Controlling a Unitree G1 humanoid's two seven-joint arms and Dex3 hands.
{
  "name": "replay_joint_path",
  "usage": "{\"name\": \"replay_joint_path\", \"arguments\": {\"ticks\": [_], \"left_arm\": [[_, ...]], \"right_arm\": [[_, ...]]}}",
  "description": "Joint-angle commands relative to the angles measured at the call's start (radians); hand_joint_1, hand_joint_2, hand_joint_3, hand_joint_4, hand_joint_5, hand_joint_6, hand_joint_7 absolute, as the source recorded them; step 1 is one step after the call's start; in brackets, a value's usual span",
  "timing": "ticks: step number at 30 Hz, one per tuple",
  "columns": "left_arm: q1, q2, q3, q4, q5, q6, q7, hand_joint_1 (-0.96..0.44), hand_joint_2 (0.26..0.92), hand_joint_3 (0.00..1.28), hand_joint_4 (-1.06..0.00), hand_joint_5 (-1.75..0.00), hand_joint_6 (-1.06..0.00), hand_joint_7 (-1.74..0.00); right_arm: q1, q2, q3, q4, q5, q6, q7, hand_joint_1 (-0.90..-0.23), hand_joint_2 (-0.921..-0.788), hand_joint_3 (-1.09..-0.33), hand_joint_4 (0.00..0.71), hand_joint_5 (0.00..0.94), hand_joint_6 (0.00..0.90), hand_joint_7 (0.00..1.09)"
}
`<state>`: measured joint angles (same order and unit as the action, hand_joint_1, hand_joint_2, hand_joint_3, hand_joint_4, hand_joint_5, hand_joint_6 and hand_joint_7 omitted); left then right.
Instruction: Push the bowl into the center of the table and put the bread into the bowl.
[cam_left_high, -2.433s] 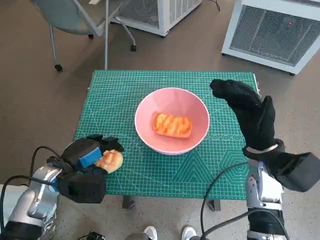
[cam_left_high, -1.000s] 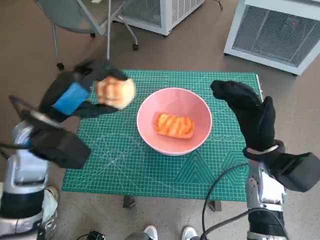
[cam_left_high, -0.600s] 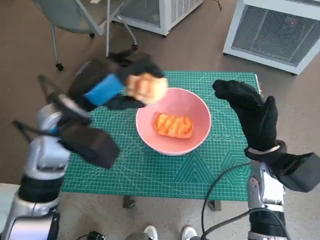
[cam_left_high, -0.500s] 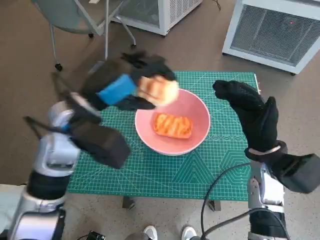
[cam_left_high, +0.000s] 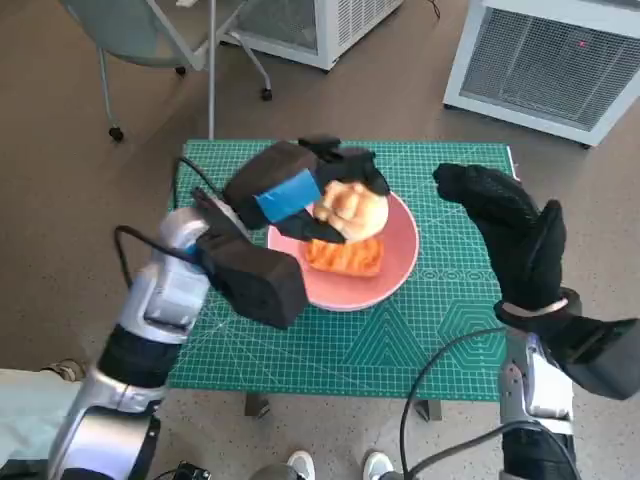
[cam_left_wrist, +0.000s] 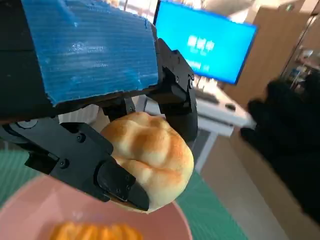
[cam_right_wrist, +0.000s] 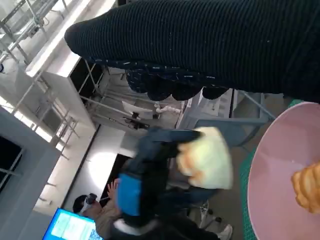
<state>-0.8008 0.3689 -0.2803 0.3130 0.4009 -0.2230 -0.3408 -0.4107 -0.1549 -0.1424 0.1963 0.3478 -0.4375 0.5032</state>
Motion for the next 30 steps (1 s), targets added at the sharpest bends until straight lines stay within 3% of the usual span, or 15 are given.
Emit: {"name": "replay_joint_path", "arguments": {"ticks": [1, 2, 3, 6, 9, 20, 25, 30], "left_arm": [[-0.015, -0.011, -0.015, 0.025, 0.015, 0.022, -0.012, 0.00, 0.921, 0.17, -0.59, -1.27, -0.49, -1.29], [-0.012, -0.010, -0.016, 0.024, 0.014, 0.029, -0.020, -0.02, 0.899, 0.18, -0.51, -1.14, -0.44, -1.18], [-0.008, -0.009, -0.017, 0.023, 0.009, 0.037, -0.032, -0.05, 0.879, 0.15, -0.47, -0.82, -0.43, -0.89], [0.004, -0.003, -0.014, 0.010, -0.004, 0.050, -0.059, -0.14, 0.876, 0.07, -0.40, -0.28, -0.42, -0.37], [0.018, 0.000, -0.007, -0.009, -0.012, 0.056, -0.073, -0.20, 0.878, 0.03, -0.35, -0.09, -0.41, -0.18], [0.058, 0.004, 0.026, -0.057, -0.053, 0.046, -0.075, -0.31, 0.881, 0.01, -0.16, 0.00, -0.32, -0.02], [0.073, 0.007, 0.068, -0.054, -0.158, -0.004, -0.123, -0.34, 0.880, 0.01, -0.12, 0.00, -0.24, 0.00], [0.092, 0.005, 0.131, -0.039, -0.297, -0.072, -0.172, -0.35, 0.880, 0.00, -0.11, 0.00, -0.20, 0.00]], "right_arm": [[0.031, -0.004, -0.001, -0.014, -0.009, 0.020, -0.017, -0.690, -0.921, -0.772, 0.201, 0.022, -0.001, 0.39], [0.033, -0.004, -0.001, -0.019, -0.010, 0.021, -0.020, -0.691, -0.921, -0.771, 0.201, 0.022, -0.001, 0.39], [0.035, -0.003, 0.000, -0.023, -0.011, 0.022, -0.023, -0.691, -0.921, -0.771, 0.201, 0.022, -0.001, 0.39], [0.039, -0.003, 0.000, -0.033, -0.013, 0.026, -0.031, -0.693, -0.921, -0.770, 0.203, 0.023, -0.001, 0.39], [0.044, -0.003, 0.001, -0.041, -0.016, 0.028, -0.038, -0.694, -0.921, -0.768, 0.205, 0.023, -0.001, 0.39], [0.058, -0.006, 0.005, -0.086, -0.020, 0.050, -0.065, -0.693, -0.921, -0.762, 0.206, 0.022, -0.001, 0.39], [0.069, -0.011, 0.006, -0.132, -0.028, 0.070, -0.084, -0.693, -0.921, -0.759, 0.203, 0.019, -0.001, 0.39], [0.074, -0.018, 0.002, -0.167, -0.054, 0.075, -0.105, -0.680, -0.921, -0.755, 0.194, 0.013, -0.001, 0.40]]}}
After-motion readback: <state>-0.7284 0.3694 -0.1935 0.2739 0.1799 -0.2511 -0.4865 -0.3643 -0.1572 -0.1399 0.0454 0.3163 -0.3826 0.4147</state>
